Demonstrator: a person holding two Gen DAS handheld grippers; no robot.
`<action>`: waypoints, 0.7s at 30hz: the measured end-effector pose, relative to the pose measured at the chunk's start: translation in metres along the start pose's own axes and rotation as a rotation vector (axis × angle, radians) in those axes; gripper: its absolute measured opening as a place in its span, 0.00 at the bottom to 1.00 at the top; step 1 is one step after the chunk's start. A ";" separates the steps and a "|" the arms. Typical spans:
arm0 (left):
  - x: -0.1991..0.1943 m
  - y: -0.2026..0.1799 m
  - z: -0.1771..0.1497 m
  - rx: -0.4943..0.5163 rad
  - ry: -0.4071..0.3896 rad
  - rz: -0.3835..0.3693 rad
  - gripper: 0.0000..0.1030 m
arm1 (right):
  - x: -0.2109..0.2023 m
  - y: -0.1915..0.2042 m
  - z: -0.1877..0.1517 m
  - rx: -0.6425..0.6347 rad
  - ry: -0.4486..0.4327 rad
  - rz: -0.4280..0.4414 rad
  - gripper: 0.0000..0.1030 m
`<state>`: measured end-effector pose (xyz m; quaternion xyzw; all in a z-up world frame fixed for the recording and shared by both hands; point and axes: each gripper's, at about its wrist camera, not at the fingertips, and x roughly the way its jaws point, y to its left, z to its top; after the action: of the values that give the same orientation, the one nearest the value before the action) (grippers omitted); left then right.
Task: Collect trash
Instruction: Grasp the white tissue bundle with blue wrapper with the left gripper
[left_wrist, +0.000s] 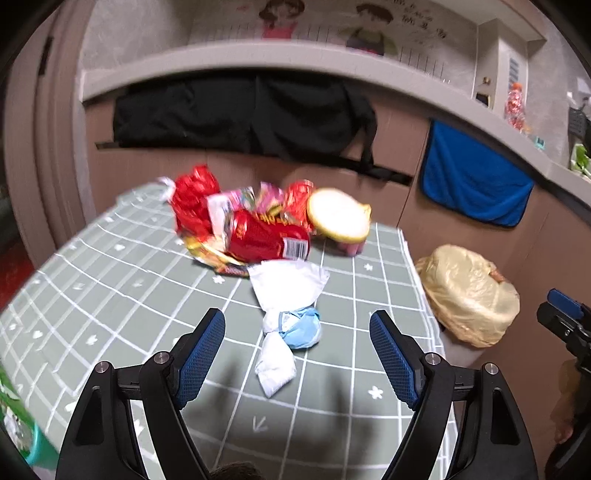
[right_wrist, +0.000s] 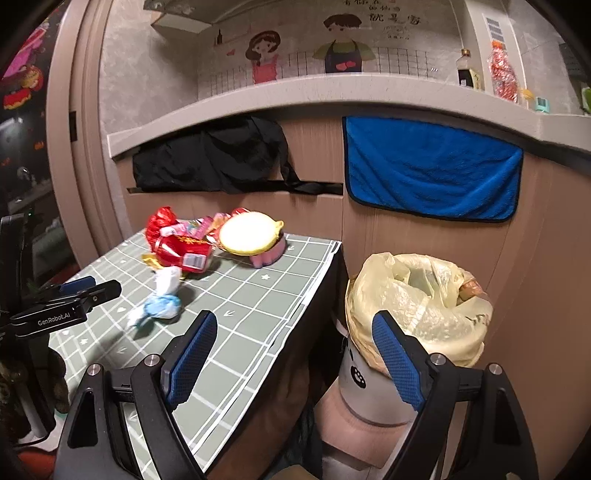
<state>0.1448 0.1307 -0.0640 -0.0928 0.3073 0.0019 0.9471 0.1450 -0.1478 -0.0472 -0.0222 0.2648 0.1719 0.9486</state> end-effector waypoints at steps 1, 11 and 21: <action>0.009 0.003 0.002 -0.005 0.022 -0.011 0.78 | 0.010 -0.002 0.001 0.005 0.012 0.003 0.82; 0.069 -0.001 0.005 0.067 0.151 0.019 0.69 | 0.072 -0.013 -0.010 0.065 0.127 0.036 0.82; 0.099 0.011 -0.004 -0.020 0.254 0.019 0.53 | 0.095 -0.006 -0.022 0.066 0.190 0.066 0.82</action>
<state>0.2219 0.1354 -0.1268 -0.0988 0.4256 0.0022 0.8995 0.2123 -0.1267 -0.1151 0.0015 0.3596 0.1913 0.9133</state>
